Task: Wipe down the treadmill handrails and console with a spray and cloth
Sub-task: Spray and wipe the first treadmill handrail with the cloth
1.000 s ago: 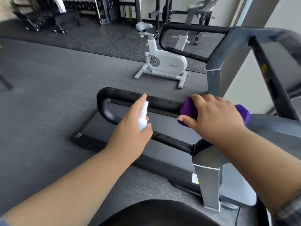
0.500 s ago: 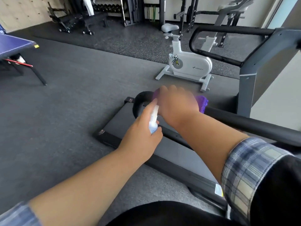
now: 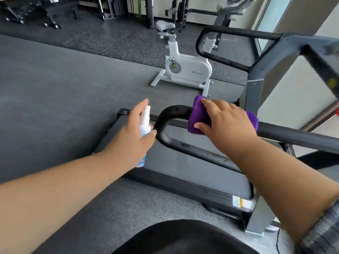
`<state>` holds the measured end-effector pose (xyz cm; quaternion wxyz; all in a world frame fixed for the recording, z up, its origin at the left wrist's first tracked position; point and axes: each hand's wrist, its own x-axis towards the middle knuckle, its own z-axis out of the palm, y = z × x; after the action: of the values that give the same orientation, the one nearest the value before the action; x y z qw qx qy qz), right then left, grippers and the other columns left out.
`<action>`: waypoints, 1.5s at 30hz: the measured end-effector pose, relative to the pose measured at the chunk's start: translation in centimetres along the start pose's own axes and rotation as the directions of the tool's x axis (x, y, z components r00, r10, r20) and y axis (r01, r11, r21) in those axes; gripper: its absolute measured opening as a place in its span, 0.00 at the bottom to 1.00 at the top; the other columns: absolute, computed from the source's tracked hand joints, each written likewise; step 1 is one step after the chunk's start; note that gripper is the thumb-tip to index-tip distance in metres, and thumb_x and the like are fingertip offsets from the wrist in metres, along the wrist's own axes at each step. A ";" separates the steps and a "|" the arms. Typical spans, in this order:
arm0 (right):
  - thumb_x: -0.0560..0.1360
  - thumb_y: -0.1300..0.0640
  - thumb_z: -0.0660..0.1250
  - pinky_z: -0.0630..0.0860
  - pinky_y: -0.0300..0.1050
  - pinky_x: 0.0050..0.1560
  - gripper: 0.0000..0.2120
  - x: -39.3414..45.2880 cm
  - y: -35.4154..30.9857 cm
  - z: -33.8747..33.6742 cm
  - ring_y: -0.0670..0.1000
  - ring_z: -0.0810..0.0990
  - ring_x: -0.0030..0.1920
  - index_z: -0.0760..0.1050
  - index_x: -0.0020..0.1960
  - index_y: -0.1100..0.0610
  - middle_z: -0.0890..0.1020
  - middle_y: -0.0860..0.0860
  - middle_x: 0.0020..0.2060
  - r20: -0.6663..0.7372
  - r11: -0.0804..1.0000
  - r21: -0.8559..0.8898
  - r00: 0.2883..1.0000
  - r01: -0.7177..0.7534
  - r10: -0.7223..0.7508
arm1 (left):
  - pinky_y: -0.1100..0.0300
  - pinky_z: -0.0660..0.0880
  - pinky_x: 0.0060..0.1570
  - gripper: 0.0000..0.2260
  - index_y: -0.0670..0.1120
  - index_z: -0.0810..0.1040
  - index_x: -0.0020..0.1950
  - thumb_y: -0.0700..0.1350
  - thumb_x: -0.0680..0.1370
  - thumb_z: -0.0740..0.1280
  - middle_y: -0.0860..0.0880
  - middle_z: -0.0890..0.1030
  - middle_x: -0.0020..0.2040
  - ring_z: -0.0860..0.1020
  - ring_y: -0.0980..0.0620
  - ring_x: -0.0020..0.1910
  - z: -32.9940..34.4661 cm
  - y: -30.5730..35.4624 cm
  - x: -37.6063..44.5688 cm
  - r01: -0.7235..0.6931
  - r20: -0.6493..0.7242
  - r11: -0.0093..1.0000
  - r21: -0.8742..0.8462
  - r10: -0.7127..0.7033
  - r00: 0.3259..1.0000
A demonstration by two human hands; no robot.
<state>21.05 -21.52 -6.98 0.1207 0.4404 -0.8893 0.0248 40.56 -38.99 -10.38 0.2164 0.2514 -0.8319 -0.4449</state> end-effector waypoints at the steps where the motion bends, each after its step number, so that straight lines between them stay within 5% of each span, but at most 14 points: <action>1: 0.76 0.33 0.58 0.70 0.56 0.63 0.33 0.3 -0.8 0.0 0.59 0.75 0.63 0.63 0.74 0.50 0.76 0.52 0.64 -0.011 1.000 -0.023 1.000 -0.020 0.019 | 0.55 0.78 0.40 0.30 0.80 0.52 0.68 0.57 0.75 0.64 0.57 0.77 0.59 0.78 0.63 0.45 -0.5 -0.3 0.4 -0.022 0.024 1.000 0.012 0.022 0.999; 4: 0.77 0.32 0.57 0.70 0.56 0.62 0.31 2.3 -4.7 0.3 0.59 0.76 0.62 0.65 0.73 0.50 0.77 0.53 0.63 -0.020 0.998 -0.059 1.000 -0.025 0.024 | 0.70 0.74 0.26 0.32 0.80 0.53 0.68 0.51 0.78 0.65 0.56 0.76 0.61 0.76 0.64 0.46 -0.8 -0.6 1.8 -0.067 -0.010 0.998 0.000 0.067 0.998; 6: 0.77 0.33 0.57 0.69 0.56 0.61 0.29 4.4 -7.9 0.8 0.59 0.75 0.61 0.67 0.70 0.50 0.77 0.53 0.61 0.009 0.997 -0.078 1.000 0.026 -0.026 | 0.74 0.71 0.26 0.33 0.80 0.54 0.67 0.48 0.78 0.66 0.53 0.77 0.62 0.77 0.59 0.46 -0.3 -0.5 2.3 -0.079 -0.085 0.996 -0.048 0.075 0.994; 8: 0.77 0.37 0.58 0.68 0.55 0.56 0.25 6.1 -10.4 1.3 0.59 0.75 0.59 0.71 0.66 0.51 0.77 0.53 0.59 0.046 0.982 -0.149 0.993 0.112 -0.106 | 0.69 0.78 0.38 0.33 0.80 0.55 0.67 0.46 0.78 0.66 0.50 0.76 0.66 0.78 0.54 0.50 0.5 -0.4 2.1 -0.083 -0.141 0.989 -0.126 0.065 0.988; 11: 0.76 0.45 0.59 0.65 0.52 0.50 0.19 6.9 -11.8 2.0 0.58 0.74 0.57 0.72 0.64 0.51 0.77 0.52 0.57 0.076 0.951 -0.246 0.982 0.189 -0.176 | 0.44 0.78 0.56 0.32 0.76 0.58 0.68 0.43 0.77 0.66 0.47 0.75 0.66 0.77 0.47 0.57 0.7 -0.1 1.3 -0.057 -0.139 0.982 -0.182 0.032 0.990; 18: 0.76 0.32 0.61 0.68 0.54 0.62 0.30 4.2 -7.6 1.1 0.57 0.74 0.64 0.69 0.72 0.46 0.76 0.49 0.65 -0.012 0.999 0.026 1.000 0.021 -0.021 | 0.41 0.80 0.50 0.32 0.80 0.57 0.65 0.47 0.76 0.66 0.61 0.78 0.50 0.81 0.48 0.44 -0.7 -1.2 1.2 -0.034 -0.096 0.985 -0.171 0.018 0.995; 23: 0.77 0.30 0.52 0.71 0.55 0.59 0.30 2.2 -4.5 0.7 0.59 0.77 0.60 0.73 0.68 0.48 0.80 0.51 0.61 -0.093 0.981 0.111 0.981 -0.159 0.170 | 0.64 0.76 0.36 0.34 0.79 0.55 0.67 0.45 0.77 0.66 0.62 0.78 0.50 0.79 0.58 0.43 -0.9 -2.4 1.0 -0.078 -0.060 0.987 -0.142 0.070 0.996; 26: 0.76 0.32 0.52 0.70 0.56 0.56 0.27 3.6 -7.1 1.1 0.59 0.77 0.57 0.75 0.62 0.48 0.81 0.51 0.56 -0.108 0.979 0.018 0.973 -0.202 0.203 | 0.67 0.73 0.34 0.33 0.78 0.57 0.68 0.45 0.77 0.66 0.60 0.79 0.49 0.78 0.60 0.44 -1.1 -3.2 1.0 -0.036 -0.076 0.987 -0.154 0.025 0.997; 30: 0.72 0.37 0.58 0.67 0.55 0.54 0.21 5.9 -11.3 1.5 0.60 0.75 0.56 0.77 0.57 0.48 0.79 0.51 0.54 -0.027 0.988 -0.154 0.999 -0.031 0.027 | 0.72 0.71 0.31 0.34 0.81 0.55 0.65 0.45 0.78 0.66 0.59 0.79 0.49 0.78 0.60 0.43 -0.8 -3.5 0.5 -0.003 -0.069 0.990 -0.140 -0.007 0.998; 33: 0.76 0.47 0.61 0.64 0.55 0.54 0.13 6.1 -14.2 3.5 0.57 0.70 0.56 0.77 0.57 0.48 0.77 0.49 0.53 0.080 0.926 -0.306 0.976 0.220 -0.205 | 0.77 0.70 0.38 0.33 0.77 0.57 0.69 0.44 0.78 0.67 0.58 0.79 0.54 0.76 0.67 0.48 -0.6 -3.3 0.4 -0.005 -0.034 0.992 -0.128 0.001 0.999; 35: 0.76 0.48 0.61 0.64 0.54 0.57 0.13 5.9 -13.8 3.8 0.56 0.70 0.57 0.76 0.59 0.48 0.77 0.48 0.55 0.070 0.921 -0.299 0.968 0.249 -0.239 | 0.76 0.70 0.39 0.33 0.75 0.57 0.70 0.44 0.78 0.67 0.56 0.79 0.57 0.76 0.69 0.49 -0.6 -3.1 0.4 -0.011 -0.021 0.993 -0.115 0.008 1.000; 41: 0.74 0.36 0.63 0.69 0.56 0.61 0.28 4.0 -9.9 2.7 0.58 0.73 0.62 0.73 0.69 0.49 0.77 0.51 0.63 -0.150 0.998 -0.056 0.989 0.005 -0.013 | 0.69 0.69 0.37 0.34 0.81 0.54 0.66 0.45 0.77 0.67 0.55 0.79 0.61 0.76 0.66 0.46 -0.1 -2.3 0.4 -0.035 0.033 0.993 -0.109 0.039 0.999; 45: 0.76 0.33 0.57 0.68 0.55 0.64 0.30 2.0 -6.5 1.9 0.59 0.74 0.63 0.71 0.71 0.50 0.78 0.51 0.63 -0.199 0.988 0.036 0.968 -0.149 0.153 | 0.73 0.68 0.33 0.33 0.80 0.54 0.66 0.47 0.78 0.66 0.58 0.78 0.59 0.77 0.65 0.44 0.6 -1.6 0.0 -0.056 0.072 0.992 -0.112 0.064 0.995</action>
<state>24.69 -27.30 -8.76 0.2035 0.3679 -0.9031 0.0875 40.55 -39.37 -12.06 0.2116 0.1972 -0.8209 -0.4924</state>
